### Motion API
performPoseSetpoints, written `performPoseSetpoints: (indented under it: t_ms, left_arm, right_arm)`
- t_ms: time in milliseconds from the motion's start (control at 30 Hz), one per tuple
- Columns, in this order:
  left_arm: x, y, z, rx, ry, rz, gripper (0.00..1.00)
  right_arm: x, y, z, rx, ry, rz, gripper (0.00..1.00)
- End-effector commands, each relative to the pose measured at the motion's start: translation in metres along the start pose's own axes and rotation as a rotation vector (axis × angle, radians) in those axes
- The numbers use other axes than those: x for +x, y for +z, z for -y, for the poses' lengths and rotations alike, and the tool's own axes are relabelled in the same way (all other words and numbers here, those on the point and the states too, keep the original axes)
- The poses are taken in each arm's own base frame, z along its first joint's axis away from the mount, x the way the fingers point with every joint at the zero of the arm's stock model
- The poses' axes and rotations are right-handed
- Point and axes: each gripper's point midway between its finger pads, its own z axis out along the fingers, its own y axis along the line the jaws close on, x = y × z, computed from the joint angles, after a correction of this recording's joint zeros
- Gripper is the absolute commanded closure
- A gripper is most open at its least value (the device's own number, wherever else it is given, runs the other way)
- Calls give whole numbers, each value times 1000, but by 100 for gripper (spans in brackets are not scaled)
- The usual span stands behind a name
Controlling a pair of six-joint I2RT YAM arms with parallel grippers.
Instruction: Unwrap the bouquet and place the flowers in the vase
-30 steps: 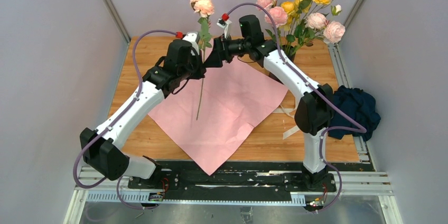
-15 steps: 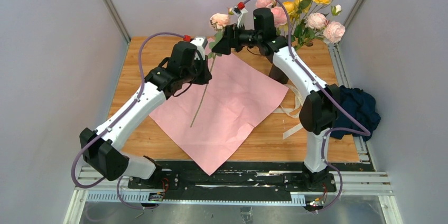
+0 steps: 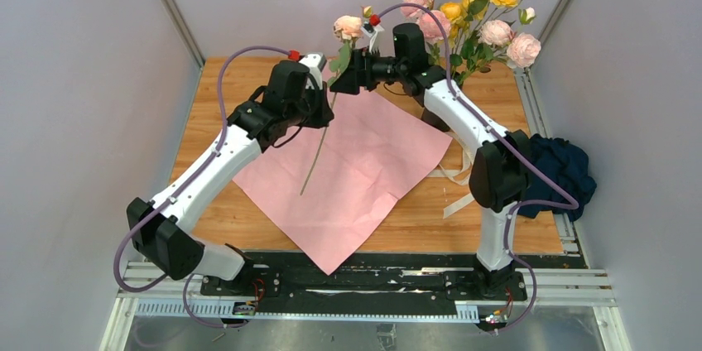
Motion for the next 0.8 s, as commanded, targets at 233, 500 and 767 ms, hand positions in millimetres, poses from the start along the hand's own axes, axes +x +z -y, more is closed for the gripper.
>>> performPoseSetpoints:
  t_ms: [233,500,767]
  left_arm:
    - [-14,0,5,10,9,38,100]
    - [-2,-1,-1,-2,6,21,100]
    - [-5,-2,3,11,11,9,43]
  right_arm:
    - [9,7,-36,-92,-4,-13,39]
    - [4,7,-42,-120,-18,-7,100]
    - [-21,-6,-53,-87,-142,-5,100]
